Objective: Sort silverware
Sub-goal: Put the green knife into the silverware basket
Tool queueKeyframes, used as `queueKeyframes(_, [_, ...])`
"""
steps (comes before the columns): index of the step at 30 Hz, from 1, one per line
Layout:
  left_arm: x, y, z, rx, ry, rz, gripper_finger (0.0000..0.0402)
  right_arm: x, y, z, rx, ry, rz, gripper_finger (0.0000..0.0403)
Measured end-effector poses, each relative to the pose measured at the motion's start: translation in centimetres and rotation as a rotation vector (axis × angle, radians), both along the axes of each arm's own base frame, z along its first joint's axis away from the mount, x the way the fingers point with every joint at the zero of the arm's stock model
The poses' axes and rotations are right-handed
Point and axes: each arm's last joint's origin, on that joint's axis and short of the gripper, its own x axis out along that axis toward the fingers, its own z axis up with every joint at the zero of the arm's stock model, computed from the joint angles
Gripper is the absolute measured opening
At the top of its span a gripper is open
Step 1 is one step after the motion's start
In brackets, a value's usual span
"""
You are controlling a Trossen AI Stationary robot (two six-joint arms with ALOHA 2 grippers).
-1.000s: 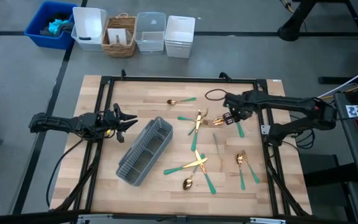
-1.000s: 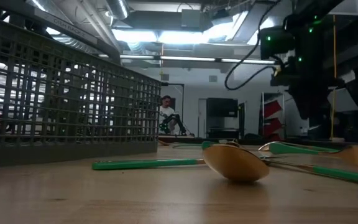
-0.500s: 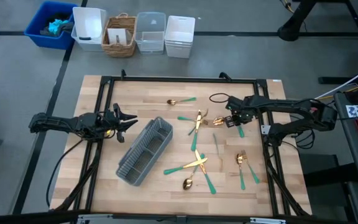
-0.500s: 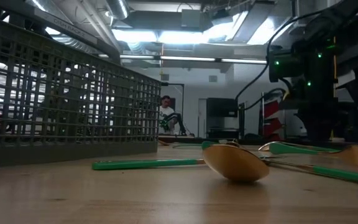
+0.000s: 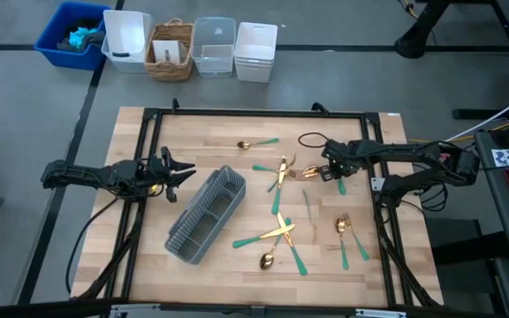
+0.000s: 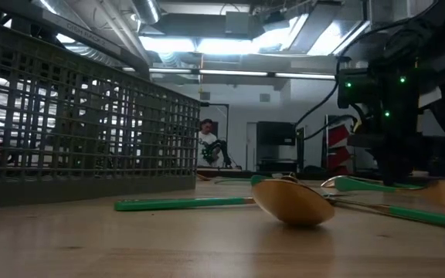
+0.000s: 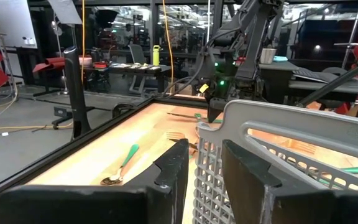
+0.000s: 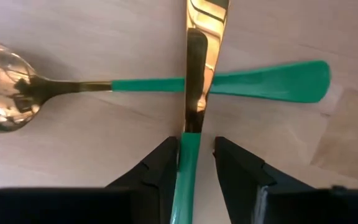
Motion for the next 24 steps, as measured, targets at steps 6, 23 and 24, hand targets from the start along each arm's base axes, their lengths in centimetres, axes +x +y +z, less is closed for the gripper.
queueKeyframes(6, [0.0,0.0,0.0,0.0,0.0,0.0,0.0088,-0.1,0.1,-0.5,-0.013,-0.018,0.001,0.0075])
queueKeyframes(23, [0.0,0.0,0.0,-0.005,-0.001,0.0,0.0088,0.7,-0.5,1.2,-0.037,0.005,0.047,0.0031])
queueKeyframes(24, [0.0,0.0,0.0,-0.005,-0.001,-0.001,0.0088,0.8,-0.5,1.4,-0.035,0.004,0.053,0.0029])
